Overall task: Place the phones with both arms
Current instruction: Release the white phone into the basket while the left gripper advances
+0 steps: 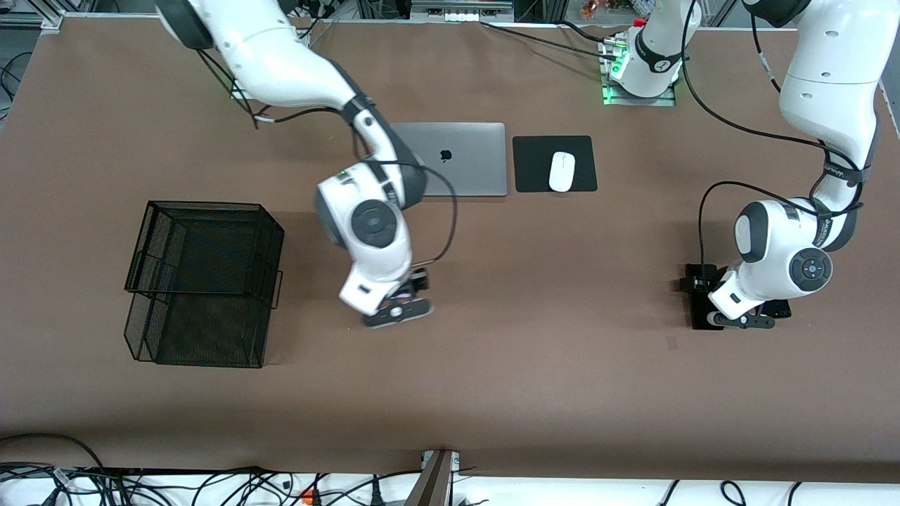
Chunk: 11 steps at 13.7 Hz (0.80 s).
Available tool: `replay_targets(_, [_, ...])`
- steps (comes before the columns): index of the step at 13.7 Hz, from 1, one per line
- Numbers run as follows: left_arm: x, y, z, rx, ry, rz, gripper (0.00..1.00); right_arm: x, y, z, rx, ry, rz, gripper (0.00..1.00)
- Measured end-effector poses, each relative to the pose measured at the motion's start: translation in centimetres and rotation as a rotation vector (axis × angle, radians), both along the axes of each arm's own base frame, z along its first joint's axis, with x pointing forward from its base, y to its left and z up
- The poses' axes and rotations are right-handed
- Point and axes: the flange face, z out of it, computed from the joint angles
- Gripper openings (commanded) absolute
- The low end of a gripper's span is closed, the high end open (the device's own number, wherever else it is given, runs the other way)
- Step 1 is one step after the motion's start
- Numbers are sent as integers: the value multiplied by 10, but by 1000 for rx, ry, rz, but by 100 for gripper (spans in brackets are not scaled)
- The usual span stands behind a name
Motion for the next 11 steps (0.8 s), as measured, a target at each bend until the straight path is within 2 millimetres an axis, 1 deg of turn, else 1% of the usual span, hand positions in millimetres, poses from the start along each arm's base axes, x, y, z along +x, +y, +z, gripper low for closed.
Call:
replay_targets(1, [0, 0, 1, 0, -1, -1, 1, 10, -23, 11, -9, 13, 8, 0])
replay_targets(4, [0, -1, 0, -1, -1, -2, 0, 35, -92, 45, -24, 38, 40, 0])
replay_targets(5, [3, -2, 3, -2, -8, -4, 0, 42, -115, 54, -26, 45, 52, 0])
replay_targets(6, [10, -7, 14, -6, -15, -4, 0, 48, -139, 62, -29, 55, 66, 0])
replay_targets(7, [20, -17, 35, -15, -10, 1, 0, 54, -163, 67, -23, 69, 79, 0])
replay_targets(8, [32, -34, 68, -29, 1, 8, 0, 59, -186, 67, -1, 86, 91, 0])
replay_targets(9, [43, -57, 108, -42, 11, 20, 0, 63, -210, 64, 19, 102, 101, 0])
replay_targets(10, [52, -85, 152, -57, 11, 38, 0, 67, -235, 59, 30, 118, 104, 0])
replay_targets(11, [56, -117, 191, -72, -2, 64, 0, 68, -259, 55, 33, 133, 104, 0])
